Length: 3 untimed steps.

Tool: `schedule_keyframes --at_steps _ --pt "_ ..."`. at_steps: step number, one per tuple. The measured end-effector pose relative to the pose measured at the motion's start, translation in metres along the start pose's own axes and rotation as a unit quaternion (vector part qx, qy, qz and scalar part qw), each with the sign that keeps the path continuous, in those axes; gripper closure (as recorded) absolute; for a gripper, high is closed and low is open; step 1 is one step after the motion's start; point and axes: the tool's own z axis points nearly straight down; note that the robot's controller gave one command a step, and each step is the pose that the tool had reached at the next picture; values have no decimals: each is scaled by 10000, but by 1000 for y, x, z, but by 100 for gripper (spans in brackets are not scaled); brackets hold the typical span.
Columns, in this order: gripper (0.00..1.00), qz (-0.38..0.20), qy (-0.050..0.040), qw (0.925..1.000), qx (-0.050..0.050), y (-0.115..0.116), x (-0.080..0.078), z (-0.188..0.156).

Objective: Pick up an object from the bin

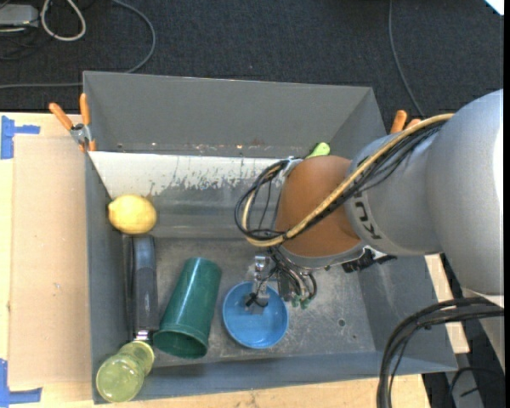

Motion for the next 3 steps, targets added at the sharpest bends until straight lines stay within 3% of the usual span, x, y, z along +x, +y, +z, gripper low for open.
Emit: schedule_keyframes --at_steps 3 --pt "100 20 4 10000 -4 0 0 -6"
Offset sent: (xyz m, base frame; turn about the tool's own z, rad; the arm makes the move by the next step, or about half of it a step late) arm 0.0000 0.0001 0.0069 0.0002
